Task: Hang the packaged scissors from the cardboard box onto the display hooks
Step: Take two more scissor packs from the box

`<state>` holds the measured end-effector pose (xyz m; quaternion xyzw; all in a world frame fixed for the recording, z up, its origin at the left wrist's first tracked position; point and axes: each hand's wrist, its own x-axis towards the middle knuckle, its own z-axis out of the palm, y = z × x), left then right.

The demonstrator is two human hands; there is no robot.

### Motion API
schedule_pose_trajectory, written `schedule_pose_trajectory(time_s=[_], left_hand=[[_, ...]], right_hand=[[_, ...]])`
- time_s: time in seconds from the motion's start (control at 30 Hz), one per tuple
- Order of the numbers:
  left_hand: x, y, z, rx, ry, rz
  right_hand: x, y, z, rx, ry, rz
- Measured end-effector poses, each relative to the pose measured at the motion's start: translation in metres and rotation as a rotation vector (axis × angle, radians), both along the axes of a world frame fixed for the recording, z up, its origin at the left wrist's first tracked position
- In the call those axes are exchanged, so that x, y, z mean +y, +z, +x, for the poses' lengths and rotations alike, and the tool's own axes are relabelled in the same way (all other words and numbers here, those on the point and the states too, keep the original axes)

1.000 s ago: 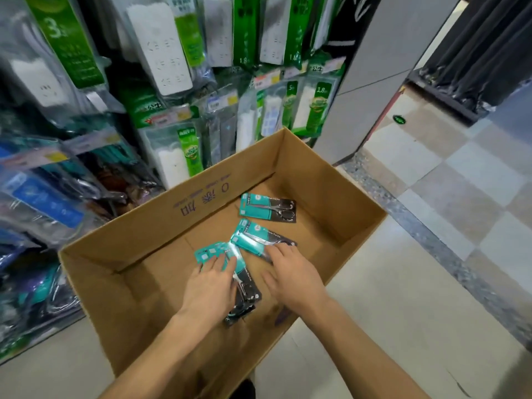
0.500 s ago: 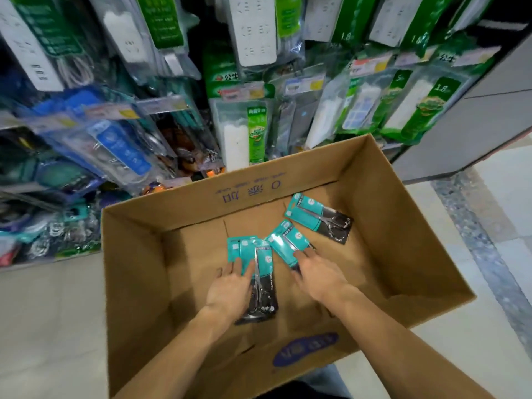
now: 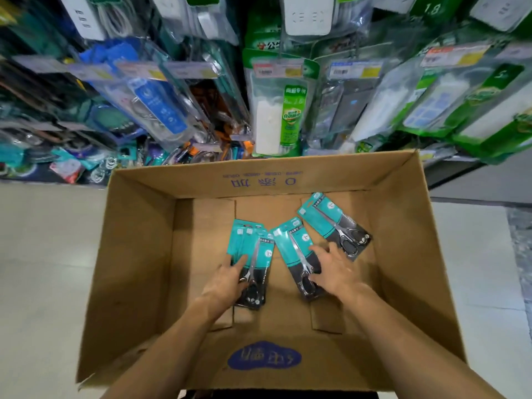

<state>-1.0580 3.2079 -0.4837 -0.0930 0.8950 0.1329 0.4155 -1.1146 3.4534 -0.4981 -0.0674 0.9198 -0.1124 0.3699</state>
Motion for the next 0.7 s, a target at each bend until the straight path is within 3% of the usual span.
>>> schedule_pose_trajectory(time_s=[0.3,0.6,0.7], left_hand=[[0.001,0.006,0.005,0.099,0.166,0.04],[-0.018,0.022,0.022,0.132,0.352,0.204],[-0.031,0.034,0.028,0.227,0.396,0.278]], right_hand=[[0.021,-0.002,-0.007,-0.1,-0.069,-0.216],[0.027,-0.035,-0.001,-0.188,-0.198,-0.477],[0.017,-0.012,0.0,-0.142,-0.247,-0.534]])
